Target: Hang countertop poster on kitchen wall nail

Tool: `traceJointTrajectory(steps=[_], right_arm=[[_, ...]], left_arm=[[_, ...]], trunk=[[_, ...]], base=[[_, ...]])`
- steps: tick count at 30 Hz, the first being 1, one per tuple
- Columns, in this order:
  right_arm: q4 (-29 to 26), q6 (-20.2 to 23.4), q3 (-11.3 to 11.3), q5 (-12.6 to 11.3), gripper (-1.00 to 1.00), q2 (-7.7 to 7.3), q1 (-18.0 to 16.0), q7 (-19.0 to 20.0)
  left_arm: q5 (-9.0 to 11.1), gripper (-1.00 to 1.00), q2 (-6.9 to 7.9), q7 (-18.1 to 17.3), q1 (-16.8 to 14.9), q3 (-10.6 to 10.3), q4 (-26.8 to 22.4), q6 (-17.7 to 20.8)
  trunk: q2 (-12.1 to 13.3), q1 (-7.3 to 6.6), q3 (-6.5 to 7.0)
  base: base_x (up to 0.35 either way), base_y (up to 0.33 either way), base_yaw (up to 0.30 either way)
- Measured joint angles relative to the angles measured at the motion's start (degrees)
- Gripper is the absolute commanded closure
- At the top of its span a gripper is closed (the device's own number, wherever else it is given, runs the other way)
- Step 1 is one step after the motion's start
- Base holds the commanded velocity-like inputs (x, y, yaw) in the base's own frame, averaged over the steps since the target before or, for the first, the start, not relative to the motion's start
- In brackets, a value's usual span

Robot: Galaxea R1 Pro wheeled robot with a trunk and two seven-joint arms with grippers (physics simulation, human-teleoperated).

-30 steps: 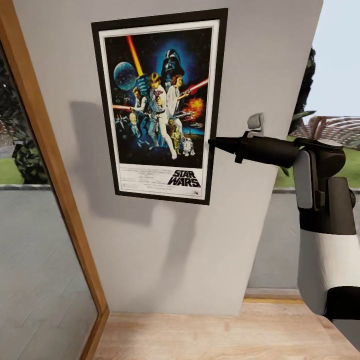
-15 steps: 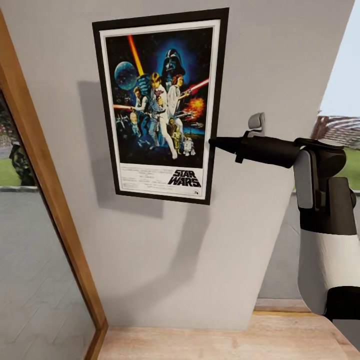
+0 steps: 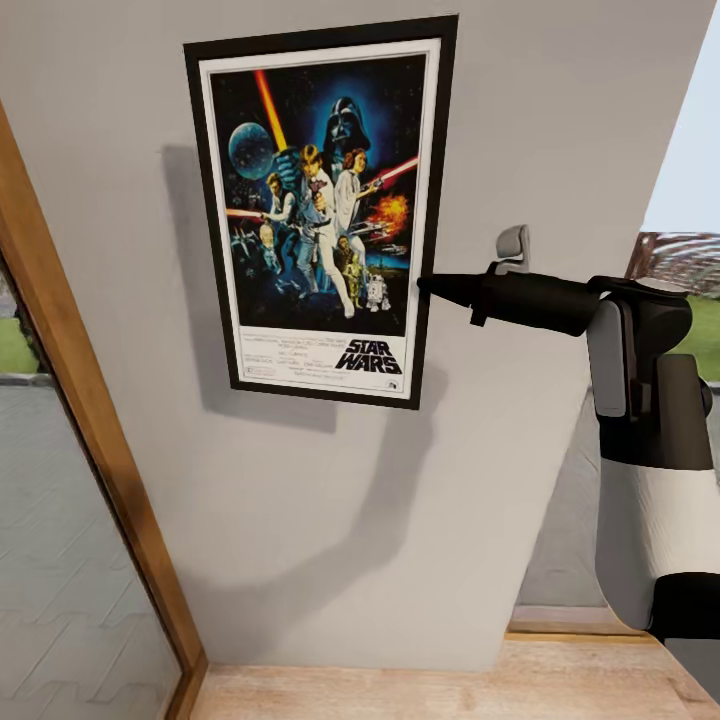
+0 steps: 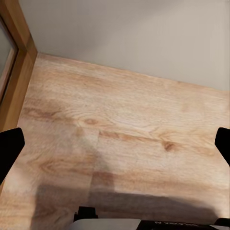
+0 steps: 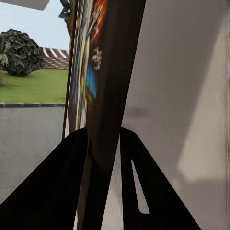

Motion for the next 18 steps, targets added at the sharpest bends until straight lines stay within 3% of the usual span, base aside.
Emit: traceJointTrajectory(steps=[4,15,18], right_arm=[[0.02,-0.01,0.00,0.07,1.00,0.01,0.00,0.00],[0.02,0.01,-0.02,0.01,1.00,0.01,0.00,0.00],[0.02,0.04,-0.07,0.04,1.00,-0.01,0.00,0.00]], left_arm=[[-0.01,-1.00,0.16,0.01,0.00,0.01,-0.05,0.00],[0.00,-1.00,0.86,0.00,0.00,0.01,-0.01,-0.07],[0.00,-1.00,0.87,0.01,0.00,0.01,-0.02,-0.08]], trunk=[[0.02,0.00,0.00],[0.01,0.02,0.00],[0.01,0.00,0.00]], base=[[0.236,-0.005,0.000],[0.037,0.000,0.000],[0.211,0.000,0.000]])
